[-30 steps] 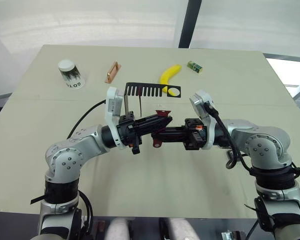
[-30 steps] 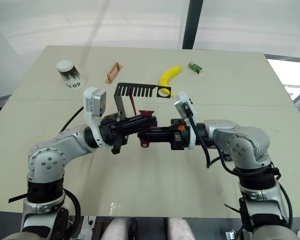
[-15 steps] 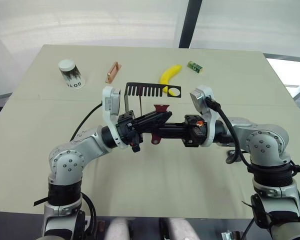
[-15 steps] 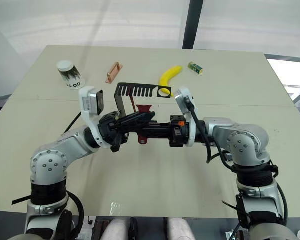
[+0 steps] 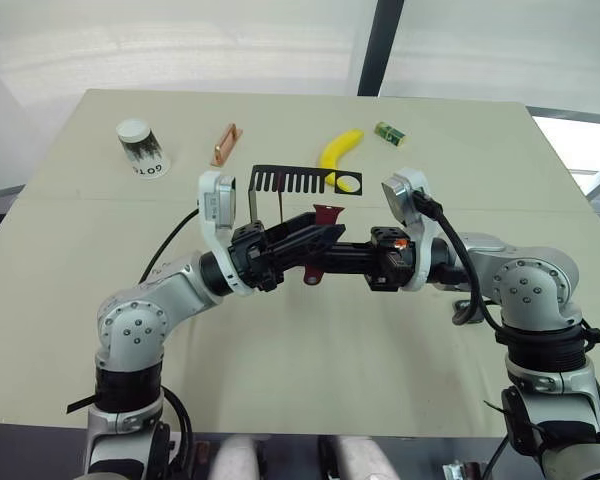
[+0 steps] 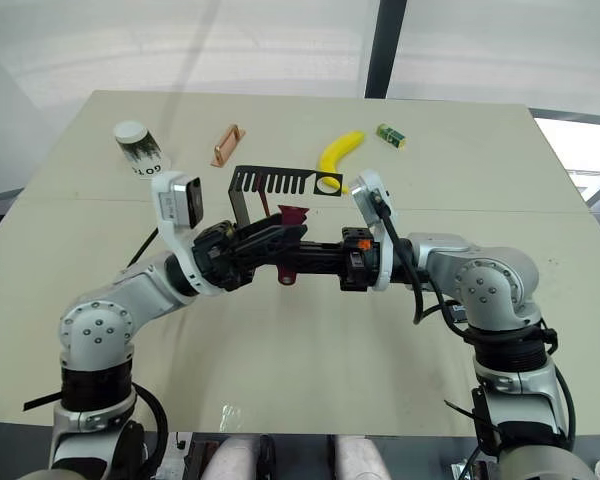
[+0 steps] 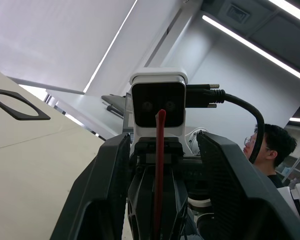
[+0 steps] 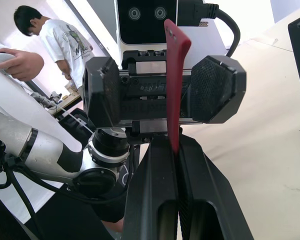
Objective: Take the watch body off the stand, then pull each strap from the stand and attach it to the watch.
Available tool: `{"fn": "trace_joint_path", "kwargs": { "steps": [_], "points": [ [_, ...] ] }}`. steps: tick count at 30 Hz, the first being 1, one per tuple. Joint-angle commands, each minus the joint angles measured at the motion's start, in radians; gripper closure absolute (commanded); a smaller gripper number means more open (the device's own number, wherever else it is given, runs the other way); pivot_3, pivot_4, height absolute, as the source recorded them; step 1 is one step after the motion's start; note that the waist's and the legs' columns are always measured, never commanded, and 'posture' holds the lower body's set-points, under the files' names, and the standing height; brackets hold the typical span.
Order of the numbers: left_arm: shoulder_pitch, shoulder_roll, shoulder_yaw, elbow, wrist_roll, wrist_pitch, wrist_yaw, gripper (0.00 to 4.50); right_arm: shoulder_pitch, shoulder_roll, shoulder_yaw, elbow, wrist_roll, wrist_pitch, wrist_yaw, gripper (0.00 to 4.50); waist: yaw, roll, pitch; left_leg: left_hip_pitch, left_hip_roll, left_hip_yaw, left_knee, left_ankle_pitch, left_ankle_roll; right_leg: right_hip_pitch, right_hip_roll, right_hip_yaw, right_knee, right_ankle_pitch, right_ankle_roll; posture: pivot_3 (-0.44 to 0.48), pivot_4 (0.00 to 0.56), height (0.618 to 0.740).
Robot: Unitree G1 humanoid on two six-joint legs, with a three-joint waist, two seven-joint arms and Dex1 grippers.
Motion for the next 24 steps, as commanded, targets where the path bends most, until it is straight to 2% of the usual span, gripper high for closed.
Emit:
{"fn": "trace_joint_path", "kwargs": {
  "steps": [1,4,17,18,20,22,24],
  "points": [
    [0.000,-0.008,0.016,-0.014,-0.044,-0.019,0.002,2.17,-0.011,0.001,-0.038,-0.018,0.024,-0.010,-0.008,4.50,0.000,0.000,0.000,0.000,0.000,0.000,0.000,0.000,0.000,0.000,0.000,0.000,0.000,0.000,0.000,0.000,0.150,0.740],
    [-0.002,0.003,0.007,-0.017,-0.037,-0.016,-0.009,2.93,-0.016,0.003,-0.039,-0.012,0.024,-0.011,-0.007,4.50,0.000,0.000,0.000,0.000,0.000,0.000,0.000,0.000,0.000,0.000,0.000,0.000,0.000,0.000,0.000,0.000,0.150,0.740],
    [-0.009,-0.001,-0.001,-0.015,-0.033,-0.022,0.000,2.93,-0.024,0.011,-0.045,-0.015,0.032,-0.008,-0.014,4.50,0.000,0.000,0.000,0.000,0.000,0.000,0.000,0.000,0.000,0.000,0.000,0.000,0.000,0.000,0.000,0.000,0.150,0.740],
    [-0.009,-0.005,0.001,-0.015,-0.038,-0.023,0.003,3.35,-0.024,0.011,-0.044,-0.017,0.033,-0.008,-0.014,4.50,0.000,0.000,0.000,0.000,0.000,0.000,0.000,0.000,0.000,0.000,0.000,0.000,0.000,0.000,0.000,0.000,0.150,0.740],
    [-0.010,-0.009,0.003,-0.015,-0.043,-0.026,0.006,3.68,-0.023,0.010,-0.043,-0.019,0.033,-0.007,-0.014,4.50,0.000,0.000,0.000,0.000,0.000,0.000,0.000,0.000,0.000,0.000,0.000,0.000,0.000,0.000,0.000,0.000,0.150,0.740],
    [-0.011,-0.005,0.000,-0.015,-0.039,-0.023,0.007,4.46,-0.024,0.010,-0.042,-0.018,0.032,-0.007,-0.013,4.50,0.000,0.000,0.000,0.000,0.000,0.000,0.000,0.000,0.000,0.000,0.000,0.000,0.000,0.000,0.000,0.000,0.150,0.740],
    [-0.012,-0.004,-0.001,-0.015,-0.036,-0.022,0.007,4.46,-0.023,0.007,-0.040,-0.020,0.032,-0.007,-0.010,4.50,0.000,0.000,0.000,0.000,0.000,0.000,0.000,0.000,0.000,0.000,0.000,0.000,0.000,0.000,0.000,0.000,0.150,0.740]
  ]
}}
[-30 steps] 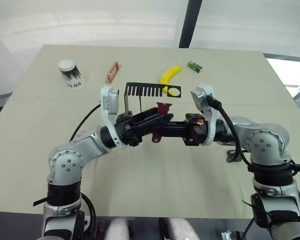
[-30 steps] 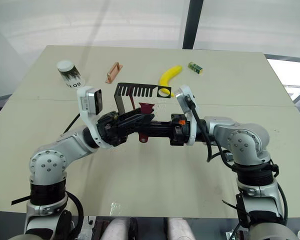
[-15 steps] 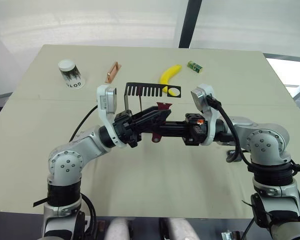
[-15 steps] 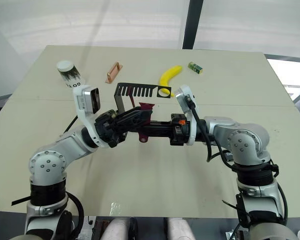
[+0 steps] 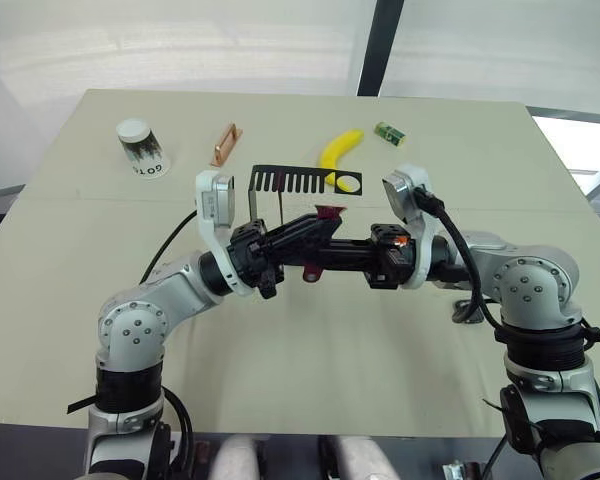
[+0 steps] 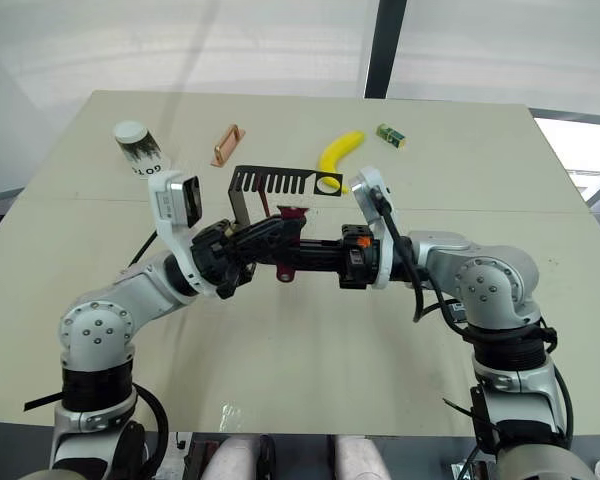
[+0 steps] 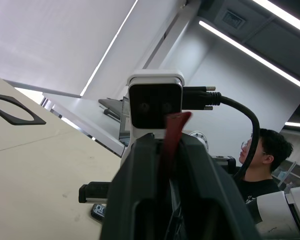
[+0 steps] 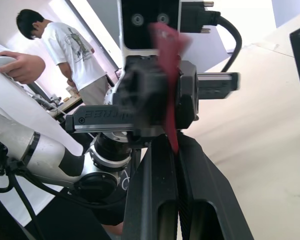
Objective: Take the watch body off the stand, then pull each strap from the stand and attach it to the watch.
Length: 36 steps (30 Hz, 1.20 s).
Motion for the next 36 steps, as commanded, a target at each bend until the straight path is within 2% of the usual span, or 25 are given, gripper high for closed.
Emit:
{"fn": "trace_joint_path", "kwargs": {
  "steps": [1,33,35,36],
  "points": [
    [-0.012,-0.001,-0.001,-0.015,-0.016,-0.019,0.000,4.46,-0.015,-0.002,-0.033,-0.023,0.031,-0.006,0.000,4.50,0.000,0.000,0.000,0.000,0.000,0.000,0.000,0.000,0.000,0.000,0.000,0.000,0.000,0.000,0.000,0.000,0.150,0.740],
    [-0.015,-0.021,-0.006,-0.023,-0.015,-0.032,-0.008,4.46,0.016,-0.036,-0.029,-0.095,0.005,-0.059,0.015,4.50,0.000,0.000,0.000,0.000,0.000,0.000,0.000,0.000,0.000,0.000,0.000,0.000,-0.001,0.000,0.000,0.000,0.150,0.740],
    [-0.019,-0.014,-0.009,-0.020,-0.012,-0.033,-0.016,4.50,0.017,-0.042,-0.038,-0.097,0.006,-0.063,0.007,3.90,0.000,0.000,0.000,0.000,0.000,0.000,0.000,0.000,0.000,0.000,0.000,0.000,-0.003,0.000,0.000,0.000,0.150,0.740],
    [-0.020,-0.010,-0.010,-0.018,-0.010,-0.033,-0.021,4.50,0.017,-0.046,-0.042,-0.097,0.007,-0.062,0.004,3.79,0.000,0.000,0.000,0.000,0.000,0.000,0.000,0.000,0.000,0.000,0.000,0.000,-0.003,0.000,0.000,0.000,0.150,0.740]
  ]
}}
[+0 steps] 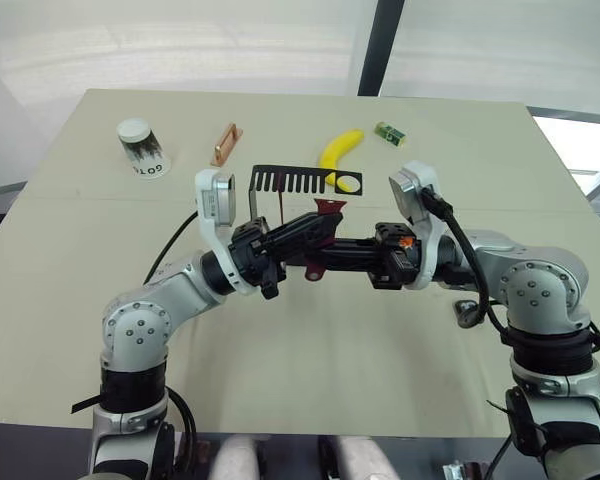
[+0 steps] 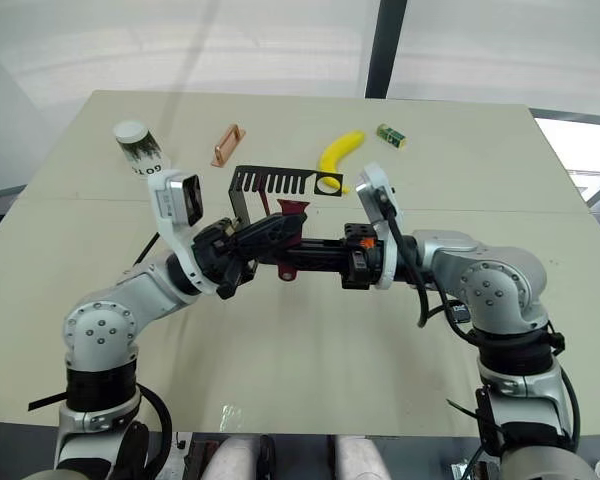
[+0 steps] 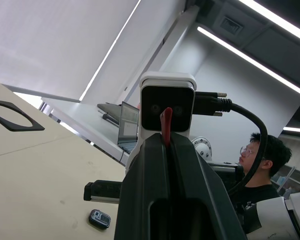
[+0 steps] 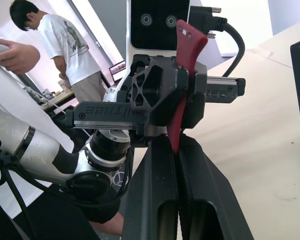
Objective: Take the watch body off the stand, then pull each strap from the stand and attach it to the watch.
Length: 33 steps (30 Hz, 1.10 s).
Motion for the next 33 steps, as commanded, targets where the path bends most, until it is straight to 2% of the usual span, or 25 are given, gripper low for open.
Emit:
{"fn": "trace_joint_path", "kwargs": {
  "steps": [1,8,12,18,20,26,33],
  "points": [
    [-0.019,0.015,-0.005,-0.019,-0.009,-0.016,-0.029,4.50,0.001,-0.025,-0.044,-0.038,0.018,-0.013,-0.002,3.39,0.001,0.000,0.000,0.000,0.000,0.000,0.000,0.000,0.000,0.000,0.000,0.000,0.000,0.000,0.000,0.000,0.150,0.740],
    [-0.027,0.060,-0.009,0.004,0.022,-0.020,-0.072,4.50,0.066,-0.110,-0.138,-0.080,0.086,0.024,-0.032,0.13,0.003,0.000,0.000,0.000,0.000,0.000,0.000,0.000,0.000,0.000,0.000,0.000,-0.001,0.000,0.000,0.000,0.150,0.740],
    [0.003,0.162,-0.058,-0.012,0.133,-0.041,-0.177,4.50,0.205,-0.163,-0.241,-0.177,0.094,0.015,-0.128,0.05,0.003,0.000,0.000,0.000,0.000,0.000,-0.001,0.000,0.000,0.000,0.000,0.000,-0.004,0.000,0.000,0.000,0.150,0.740],
    [0.031,0.362,-0.203,-0.031,0.384,-0.183,-0.437,4.50,0.518,-0.195,-0.420,-0.359,0.030,-0.046,-0.284,0.05,0.007,0.000,0.000,-0.001,0.000,0.001,-0.003,0.000,0.000,0.001,0.001,0.001,-0.007,0.000,0.000,0.000,0.150,0.740],
    [0.036,0.408,-0.251,-0.005,0.487,-0.267,-0.506,4.50,0.672,-0.200,-0.492,-0.427,-0.043,-0.080,-0.313,0.05,0.009,0.001,0.000,-0.001,0.000,0.002,-0.003,0.000,-0.001,0.001,0.001,0.002,-0.008,0.000,0.000,0.000,0.150,0.740],
    [0.013,0.420,-0.322,0.091,0.660,-0.434,-0.610,4.50,1.045,-0.138,-0.686,-0.545,-0.191,-0.191,-0.338,0.05,0.029,0.002,0.001,0.000,0.000,0.003,-0.004,0.001,-0.001,0.002,0.001,0.003,-0.009,0.000,0.000,0.000,0.150,0.740],
    [-0.009,0.384,-0.362,0.172,0.753,-0.516,-0.676,4.50,1.316,0.019,-0.806,-0.603,-0.282,-0.316,-0.362,0.05,0.026,0.002,0.000,0.002,0.000,0.004,-0.006,0.001,-0.001,0.002,0.002,0.004,-0.008,0.000,0.000,0.000,0.150,0.740]
  ]
}}
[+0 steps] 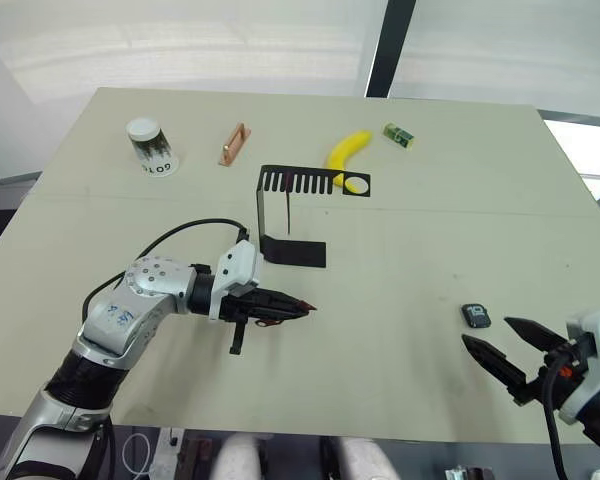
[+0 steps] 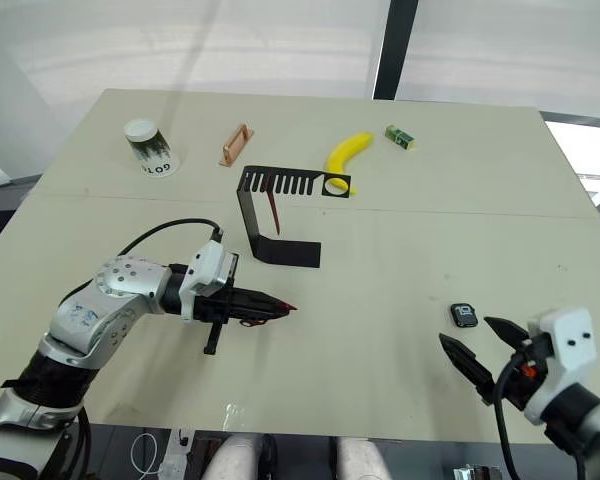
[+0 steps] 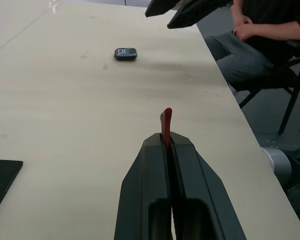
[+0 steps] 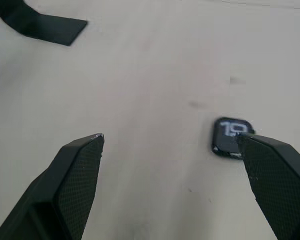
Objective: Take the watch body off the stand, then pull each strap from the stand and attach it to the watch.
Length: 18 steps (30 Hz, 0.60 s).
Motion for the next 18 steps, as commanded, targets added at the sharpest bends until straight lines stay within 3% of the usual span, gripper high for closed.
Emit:
{"fn": "trace_joint_path", "kwargs": {
  "steps": [1,9,18],
  "points": [
    [-0.022,-0.011,-0.011,0.013,0.016,-0.026,-0.052,4.50,0.083,0.046,-0.058,-0.050,-0.037,-0.077,-0.009,0.05,-0.001,0.000,0.000,0.000,0.000,0.000,0.000,0.000,0.000,0.000,0.000,0.000,0.000,0.000,0.000,0.000,0.150,0.740],
    [-0.039,-0.044,0.006,0.036,-0.002,-0.011,-0.111,4.50,0.117,0.063,0.001,-0.040,-0.064,-0.109,-0.041,0.05,0.001,0.000,0.000,0.001,0.000,0.001,0.000,0.000,0.000,0.000,0.000,0.001,0.001,0.000,0.000,0.000,0.150,0.740],
    [-0.041,-0.078,0.009,0.034,0.034,-0.026,-0.083,4.50,-0.065,0.066,0.206,0.082,-0.180,-0.098,-0.155,0.05,0.002,0.001,-0.001,0.001,0.000,0.001,0.001,0.000,0.000,-0.001,0.000,0.001,0.002,0.000,0.000,0.000,0.150,0.740]
  ]
}}
